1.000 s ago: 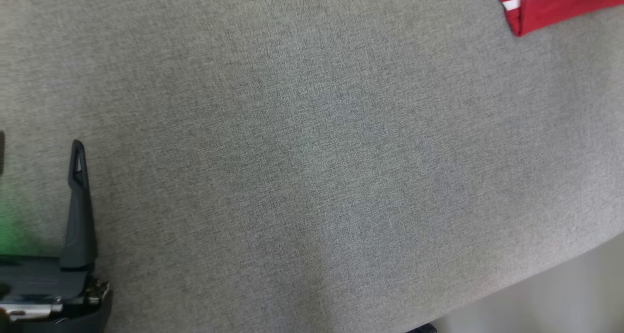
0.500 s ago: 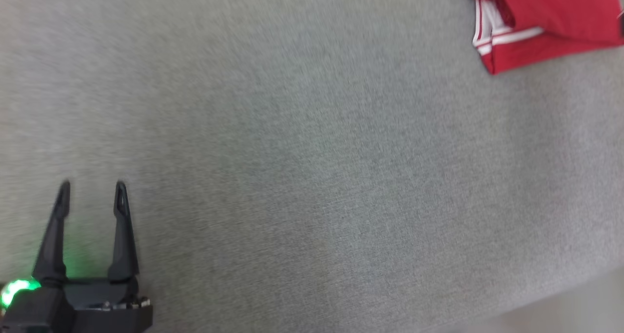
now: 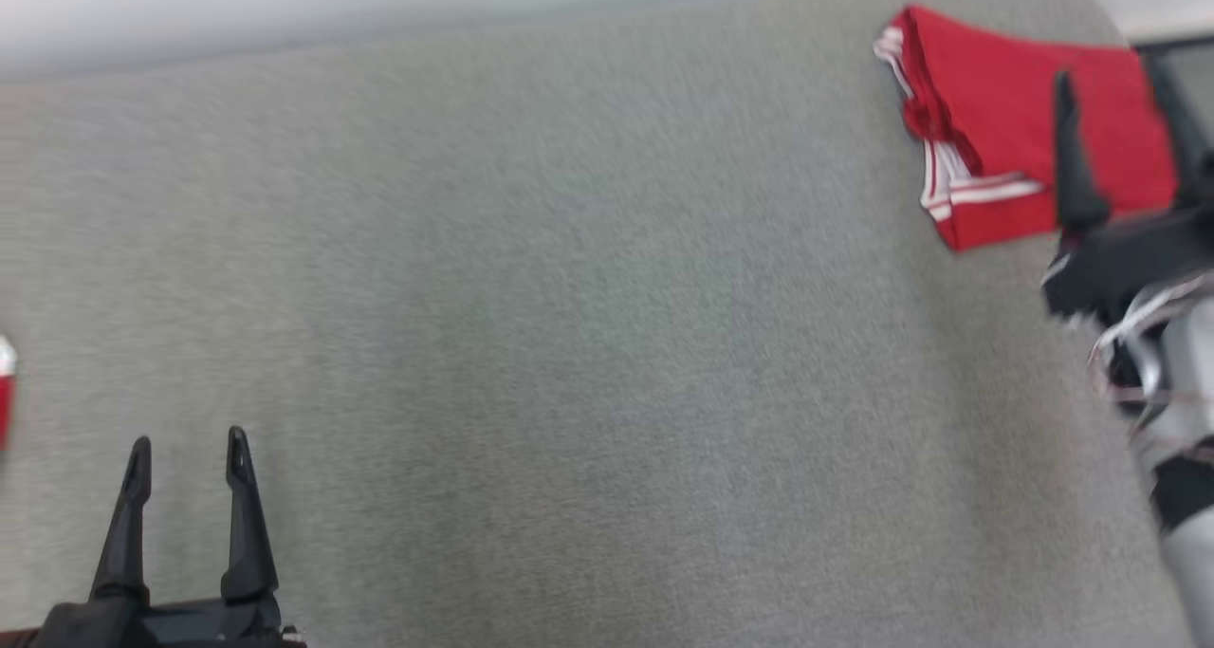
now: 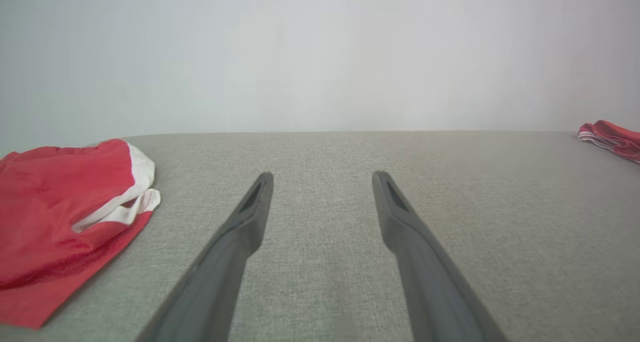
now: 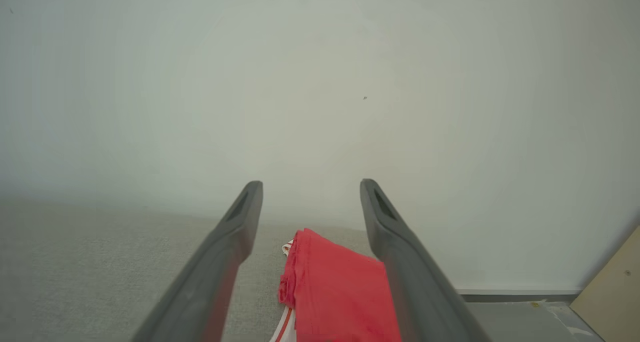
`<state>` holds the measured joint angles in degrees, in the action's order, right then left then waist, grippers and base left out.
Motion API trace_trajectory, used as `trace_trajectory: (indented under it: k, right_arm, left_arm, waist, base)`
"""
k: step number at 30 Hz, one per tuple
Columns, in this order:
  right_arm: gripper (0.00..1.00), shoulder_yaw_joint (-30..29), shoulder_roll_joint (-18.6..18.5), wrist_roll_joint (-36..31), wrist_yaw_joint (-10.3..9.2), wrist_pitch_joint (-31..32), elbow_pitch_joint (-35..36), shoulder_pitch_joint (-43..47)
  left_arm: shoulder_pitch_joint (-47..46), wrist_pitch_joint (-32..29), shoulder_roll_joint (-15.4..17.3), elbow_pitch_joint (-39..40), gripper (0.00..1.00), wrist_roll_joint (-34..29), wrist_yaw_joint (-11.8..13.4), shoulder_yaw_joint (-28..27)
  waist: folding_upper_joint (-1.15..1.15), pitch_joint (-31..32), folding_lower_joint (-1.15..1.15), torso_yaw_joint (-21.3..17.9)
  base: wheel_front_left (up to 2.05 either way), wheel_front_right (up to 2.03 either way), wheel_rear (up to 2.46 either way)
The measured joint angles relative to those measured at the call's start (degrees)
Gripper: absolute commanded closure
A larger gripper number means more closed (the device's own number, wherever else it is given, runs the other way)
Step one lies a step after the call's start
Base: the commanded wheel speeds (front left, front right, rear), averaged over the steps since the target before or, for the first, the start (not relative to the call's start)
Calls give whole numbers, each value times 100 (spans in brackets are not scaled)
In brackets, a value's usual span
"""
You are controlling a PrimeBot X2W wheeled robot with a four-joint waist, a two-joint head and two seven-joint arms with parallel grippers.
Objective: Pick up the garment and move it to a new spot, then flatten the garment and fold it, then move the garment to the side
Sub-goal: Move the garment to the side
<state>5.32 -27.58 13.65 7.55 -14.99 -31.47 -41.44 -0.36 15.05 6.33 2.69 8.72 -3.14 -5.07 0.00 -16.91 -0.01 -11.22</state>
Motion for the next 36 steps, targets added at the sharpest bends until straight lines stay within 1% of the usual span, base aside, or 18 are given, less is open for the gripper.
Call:
trace_trajectory:
  k: [3, 8, 13, 18, 27, 30, 36]
  right_arm:
    - [0, -57, 170, 52, 0, 0, 229, 434]
    - [0, -291, 561, 138, 0, -1, 654, 1205]
    - [0, -475, 960, 96, 0, 0, 1025, 2048]
    - [0, -578, 1280, 57, 0, 0, 1382, 2688]
    - [0, -776, 1753, -77, 0, -1, 1993, 3614]
    - [0, -923, 1917, -133, 0, -1, 2040, 3901]
    - [0, -1009, 2069, -163, 0, 0, 2091, 4135]
  left_arm:
    - [50, 0, -54, -71, 0, 2, -42, -59]
    - [150, 0, -115, -215, 0, -8, -97, -137]
    - [227, 0, -165, -319, 0, -26, -147, -212]
    - [294, 0, -199, -431, 0, -63, -191, -299]
    - [444, 0, -265, -651, 0, -123, -235, -382]
    - [502, 0, -280, -680, 0, -126, -243, -414]
    - [597, 0, -298, -771, 0, -218, -253, -432]
  waist:
    - [0, 228, 0, 115]
    - [0, 548, 0, 292]
    - [0, 803, -1, 444]
    - [0, 1004, -1, 560]
    - [-1, 1276, 0, 682]
    - [-1, 1357, 0, 710]
    - [-1, 1475, 0, 715]
  base:
    - [0, 0, 0]
    - [0, 0, 0]
    - [0, 0, 0]
    - [0, 0, 0]
    - [0, 0, 0]
    - [0, 0, 0]
    - [0, 0, 0]
